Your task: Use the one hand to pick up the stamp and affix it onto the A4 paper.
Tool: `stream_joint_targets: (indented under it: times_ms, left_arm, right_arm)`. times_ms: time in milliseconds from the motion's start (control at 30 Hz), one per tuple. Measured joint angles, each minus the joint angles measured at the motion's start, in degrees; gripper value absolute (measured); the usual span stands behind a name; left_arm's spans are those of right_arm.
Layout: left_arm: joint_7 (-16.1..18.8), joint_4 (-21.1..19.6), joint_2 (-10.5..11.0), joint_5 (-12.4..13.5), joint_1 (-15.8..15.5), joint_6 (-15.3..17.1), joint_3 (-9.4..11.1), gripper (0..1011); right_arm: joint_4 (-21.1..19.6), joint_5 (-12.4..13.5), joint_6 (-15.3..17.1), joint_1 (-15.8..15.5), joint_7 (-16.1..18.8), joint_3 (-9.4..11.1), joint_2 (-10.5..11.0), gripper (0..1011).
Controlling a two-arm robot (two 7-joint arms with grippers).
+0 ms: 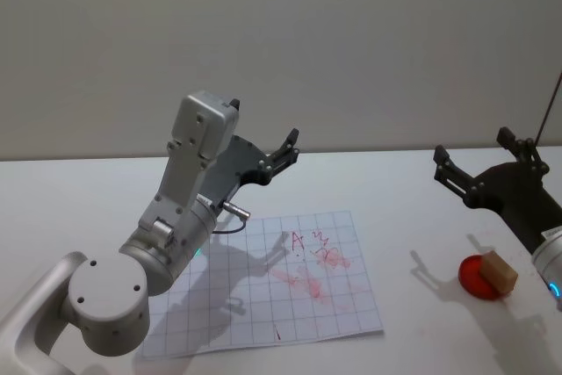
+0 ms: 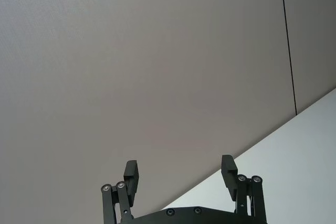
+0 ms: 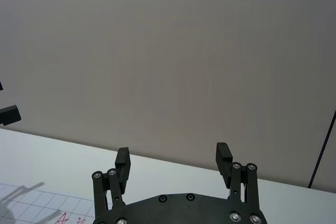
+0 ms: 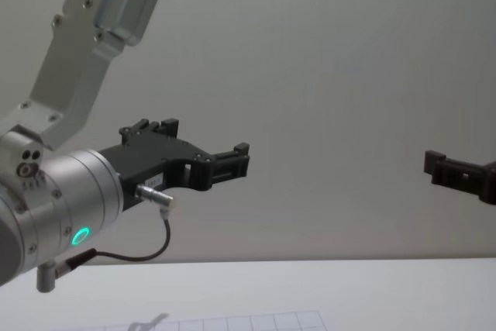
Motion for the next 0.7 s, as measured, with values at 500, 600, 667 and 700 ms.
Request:
stream_joint_targets:
  times_ms: [500,600,667,700]
  left_arm:
    - [0.0,0.0,0.0,0.0,0.0,0.0,0.0,1001]
    - [0.0,0.0,0.0,0.0,0.0,0.0,0.0,1001]
    - [0.0,0.0,0.0,0.0,0.0,0.0,0.0,1001]
    - [0.0,0.0,0.0,0.0,0.0,0.0,0.0,1001]
  right_arm:
    - [0.01,-0.01,0.0,0.0,0.0,0.01,0.0,1001]
    - [0.01,0.0,0.0,0.0,0.0,0.01,0.0,1001]
    - [0.01,0.0,0.0,0.0,0.0,0.01,0.0,1001]
    - [0.01,0.0,0.0,0.0,0.0,0.01,0.0,1001]
